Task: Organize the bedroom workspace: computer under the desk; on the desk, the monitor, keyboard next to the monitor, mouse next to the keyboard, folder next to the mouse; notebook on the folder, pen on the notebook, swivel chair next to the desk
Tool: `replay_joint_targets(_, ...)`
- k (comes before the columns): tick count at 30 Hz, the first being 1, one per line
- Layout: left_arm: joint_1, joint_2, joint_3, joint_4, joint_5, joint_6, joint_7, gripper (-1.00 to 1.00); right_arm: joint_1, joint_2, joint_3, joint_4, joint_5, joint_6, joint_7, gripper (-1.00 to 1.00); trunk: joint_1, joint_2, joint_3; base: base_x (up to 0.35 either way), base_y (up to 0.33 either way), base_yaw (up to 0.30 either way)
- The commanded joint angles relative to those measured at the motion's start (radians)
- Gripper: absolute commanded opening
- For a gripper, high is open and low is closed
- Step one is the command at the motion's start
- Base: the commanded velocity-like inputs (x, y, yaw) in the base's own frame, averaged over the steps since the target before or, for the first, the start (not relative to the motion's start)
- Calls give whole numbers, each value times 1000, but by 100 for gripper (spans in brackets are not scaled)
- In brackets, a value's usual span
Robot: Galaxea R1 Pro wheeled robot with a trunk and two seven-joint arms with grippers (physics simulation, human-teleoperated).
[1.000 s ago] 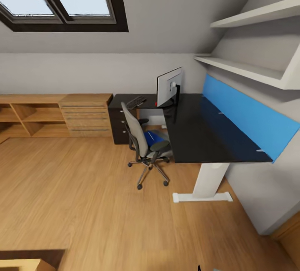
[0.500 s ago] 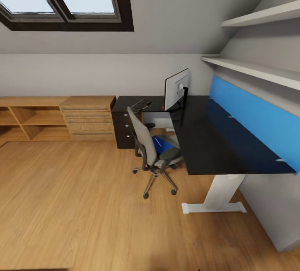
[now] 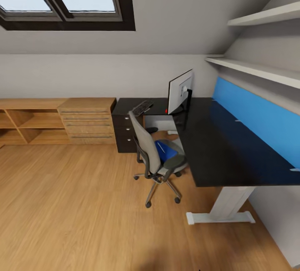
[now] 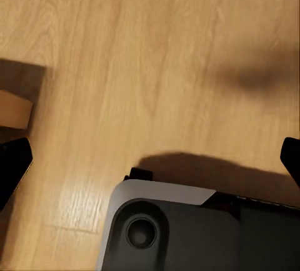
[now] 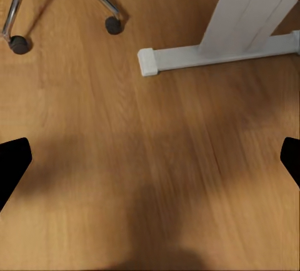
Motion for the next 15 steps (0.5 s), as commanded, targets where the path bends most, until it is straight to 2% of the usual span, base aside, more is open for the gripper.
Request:
replay_joint_targets(1, 0, 0, -1, 0, 4, -2, 1, 100, -1, 0, -1, 1, -4, -4, 1, 100, 1, -1, -1, 236, 193, 0)
replay_joint_targets(15, 0, 0, -1, 0, 4, -2, 1, 100, -1, 0, -1, 1, -3, -4, 0, 100, 1, -1, -1, 235, 231, 0)
